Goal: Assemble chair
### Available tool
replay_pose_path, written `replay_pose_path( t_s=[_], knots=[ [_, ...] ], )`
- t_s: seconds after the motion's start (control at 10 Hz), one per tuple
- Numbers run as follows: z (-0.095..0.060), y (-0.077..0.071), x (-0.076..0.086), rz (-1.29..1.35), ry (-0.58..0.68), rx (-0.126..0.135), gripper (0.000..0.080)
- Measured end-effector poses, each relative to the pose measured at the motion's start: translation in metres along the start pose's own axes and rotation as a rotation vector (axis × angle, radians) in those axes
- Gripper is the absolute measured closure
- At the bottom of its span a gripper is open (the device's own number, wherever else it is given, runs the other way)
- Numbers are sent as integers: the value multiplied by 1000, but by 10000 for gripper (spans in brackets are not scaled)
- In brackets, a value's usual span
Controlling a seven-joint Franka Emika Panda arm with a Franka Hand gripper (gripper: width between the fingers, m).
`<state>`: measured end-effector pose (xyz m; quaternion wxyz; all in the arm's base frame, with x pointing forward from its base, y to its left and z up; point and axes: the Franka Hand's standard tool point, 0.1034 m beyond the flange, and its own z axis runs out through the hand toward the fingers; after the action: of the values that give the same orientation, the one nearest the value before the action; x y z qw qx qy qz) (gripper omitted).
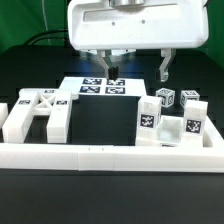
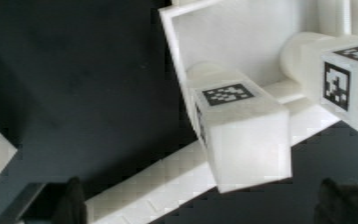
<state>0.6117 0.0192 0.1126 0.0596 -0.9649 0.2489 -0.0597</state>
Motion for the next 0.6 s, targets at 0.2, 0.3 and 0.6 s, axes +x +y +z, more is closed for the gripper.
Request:
replay_pose_path(
  t_s=[0.2, 0.3, 0.6],
  knots=[
    [2, 7, -1, -43, 26, 0, 150],
    [5, 16, -6, -54, 44, 2, 150],
    [29, 39, -27, -63, 119, 1, 150]
  ],
)
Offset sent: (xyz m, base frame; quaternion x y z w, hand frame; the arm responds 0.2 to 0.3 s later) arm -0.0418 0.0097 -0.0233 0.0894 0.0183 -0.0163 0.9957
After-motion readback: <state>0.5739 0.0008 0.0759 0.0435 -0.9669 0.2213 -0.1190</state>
